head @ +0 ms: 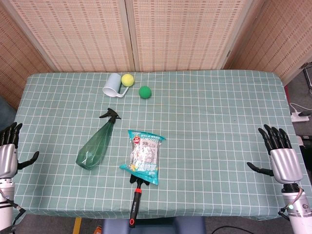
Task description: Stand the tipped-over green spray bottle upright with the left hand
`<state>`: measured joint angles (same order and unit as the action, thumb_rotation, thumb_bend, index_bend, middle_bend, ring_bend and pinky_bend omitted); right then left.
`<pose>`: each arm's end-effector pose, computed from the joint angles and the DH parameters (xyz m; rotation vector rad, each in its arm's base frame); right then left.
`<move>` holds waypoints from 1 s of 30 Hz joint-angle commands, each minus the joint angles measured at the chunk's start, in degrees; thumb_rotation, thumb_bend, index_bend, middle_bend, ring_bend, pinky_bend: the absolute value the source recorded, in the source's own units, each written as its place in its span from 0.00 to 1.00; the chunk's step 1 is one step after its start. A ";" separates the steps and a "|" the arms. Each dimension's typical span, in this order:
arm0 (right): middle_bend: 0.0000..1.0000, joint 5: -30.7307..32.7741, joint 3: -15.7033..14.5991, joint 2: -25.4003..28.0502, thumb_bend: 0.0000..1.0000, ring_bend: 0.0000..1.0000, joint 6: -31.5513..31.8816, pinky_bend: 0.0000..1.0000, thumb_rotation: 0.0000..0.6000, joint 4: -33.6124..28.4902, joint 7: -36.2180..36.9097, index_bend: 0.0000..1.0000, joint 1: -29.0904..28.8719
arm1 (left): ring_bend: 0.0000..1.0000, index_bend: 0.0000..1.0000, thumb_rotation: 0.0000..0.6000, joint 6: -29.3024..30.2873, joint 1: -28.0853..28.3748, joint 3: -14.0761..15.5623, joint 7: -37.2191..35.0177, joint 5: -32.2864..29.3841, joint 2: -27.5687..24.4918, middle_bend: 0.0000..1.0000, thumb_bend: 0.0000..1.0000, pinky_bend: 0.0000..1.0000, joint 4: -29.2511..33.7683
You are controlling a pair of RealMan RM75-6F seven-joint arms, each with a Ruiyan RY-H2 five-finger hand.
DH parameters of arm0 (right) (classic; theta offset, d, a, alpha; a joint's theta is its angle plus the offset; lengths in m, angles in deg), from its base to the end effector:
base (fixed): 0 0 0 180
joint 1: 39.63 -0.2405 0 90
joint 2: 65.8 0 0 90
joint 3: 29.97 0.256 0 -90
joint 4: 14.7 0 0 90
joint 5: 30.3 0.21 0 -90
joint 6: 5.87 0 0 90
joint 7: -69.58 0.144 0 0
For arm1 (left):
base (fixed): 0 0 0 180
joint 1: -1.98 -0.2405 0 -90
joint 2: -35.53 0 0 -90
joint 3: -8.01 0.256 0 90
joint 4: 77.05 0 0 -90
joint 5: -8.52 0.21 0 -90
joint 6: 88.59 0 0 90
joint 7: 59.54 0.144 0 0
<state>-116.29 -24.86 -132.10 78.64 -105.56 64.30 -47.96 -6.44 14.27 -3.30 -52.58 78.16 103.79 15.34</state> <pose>-0.2981 -0.2077 0.1535 1.4234 -0.7844 0.9136 -0.3037 0.2469 0.1636 -1.1783 -0.8881 -0.9033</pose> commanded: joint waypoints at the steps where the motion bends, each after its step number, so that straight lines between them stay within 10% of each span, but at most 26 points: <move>1: 0.00 -0.19 -0.18 0.17 0.00 0.00 -0.11 0.00 1.00 0.00 -0.04 0.00 0.03 | 0.00 0.00 1.00 0.06 -0.05 0.05 0.04 0.14 0.16 0.01 0.22 0.02 -0.25; 15: 0.00 0.63 -0.65 1.18 0.00 0.00 -1.87 0.00 1.00 -1.83 -1.00 0.00 -0.03 | 0.00 0.00 1.00 -2.01 0.56 -0.03 0.44 -0.76 0.49 0.02 0.22 0.03 -1.17; 23: 0.00 -1.47 -0.88 1.26 0.00 0.00 -1.18 0.00 1.00 -1.33 0.56 0.00 -0.25 | 0.03 0.00 1.00 -4.17 1.32 -0.76 2.01 -3.07 -0.95 0.19 0.22 0.04 1.28; 30: 0.00 -1.31 -1.38 2.02 0.00 0.00 -2.67 0.00 1.00 -1.22 2.52 0.00 -0.52 | 0.09 0.07 1.00 -9.91 9.01 -9.16 11.88 -12.69 -9.45 0.22 0.22 0.06 14.13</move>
<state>-117.85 -26.13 -130.35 76.40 -106.56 66.69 -48.35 -13.66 19.20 -8.04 -46.36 70.83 98.62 23.22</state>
